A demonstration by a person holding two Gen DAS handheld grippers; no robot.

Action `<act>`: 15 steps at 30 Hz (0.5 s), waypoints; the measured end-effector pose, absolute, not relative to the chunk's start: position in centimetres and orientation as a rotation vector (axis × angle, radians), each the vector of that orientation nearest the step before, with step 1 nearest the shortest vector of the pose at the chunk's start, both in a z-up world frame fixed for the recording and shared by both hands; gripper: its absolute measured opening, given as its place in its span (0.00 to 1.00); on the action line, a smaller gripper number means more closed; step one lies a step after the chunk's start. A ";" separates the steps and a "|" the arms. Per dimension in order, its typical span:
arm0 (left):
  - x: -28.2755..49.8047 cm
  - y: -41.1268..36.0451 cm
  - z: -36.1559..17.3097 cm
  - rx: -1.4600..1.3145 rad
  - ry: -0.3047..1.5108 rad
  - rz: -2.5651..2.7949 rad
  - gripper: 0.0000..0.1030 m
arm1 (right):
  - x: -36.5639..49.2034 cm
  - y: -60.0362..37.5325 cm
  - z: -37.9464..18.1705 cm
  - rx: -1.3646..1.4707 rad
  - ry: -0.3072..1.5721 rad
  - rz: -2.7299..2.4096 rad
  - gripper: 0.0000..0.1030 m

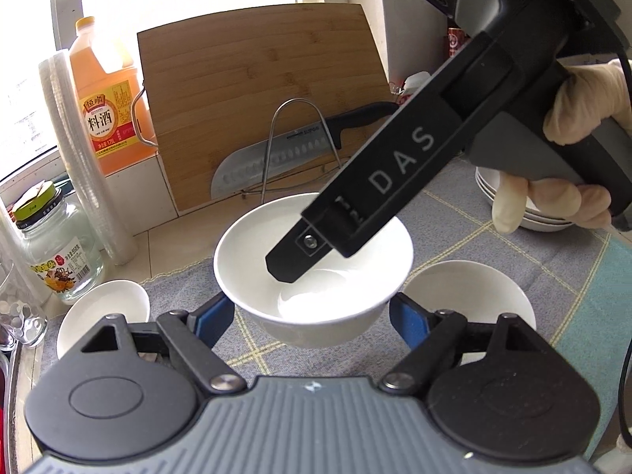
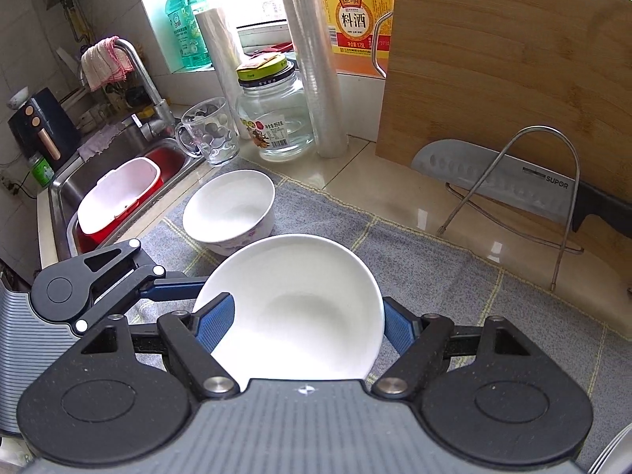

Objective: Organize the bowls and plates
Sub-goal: 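Lift the bowl with the right tool and carry it toward another white bowl, then lower the held bowl into the other white bowl and open the right tool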

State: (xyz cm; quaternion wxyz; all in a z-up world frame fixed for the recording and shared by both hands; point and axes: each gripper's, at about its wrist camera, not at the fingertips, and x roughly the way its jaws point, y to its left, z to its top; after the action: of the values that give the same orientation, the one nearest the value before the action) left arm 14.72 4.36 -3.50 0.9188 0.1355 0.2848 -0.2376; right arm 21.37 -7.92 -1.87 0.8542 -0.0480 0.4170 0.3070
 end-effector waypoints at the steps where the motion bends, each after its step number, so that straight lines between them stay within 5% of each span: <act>1: 14.5 4.2 -3.4 0.282 0.582 -0.496 0.83 | 21.1 -8.1 -1.8 -0.100 0.876 0.640 0.81; 15: 12.7 1.7 -3.3 0.298 0.584 -0.603 0.83 | 17.4 -11.4 -1.7 -0.082 0.883 0.556 0.81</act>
State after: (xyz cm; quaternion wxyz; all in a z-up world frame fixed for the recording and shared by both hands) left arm 12.67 1.71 -3.33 0.9025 0.1442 0.2823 -0.2915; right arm 17.40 -11.35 -1.69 0.8662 -0.0392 0.4216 0.2654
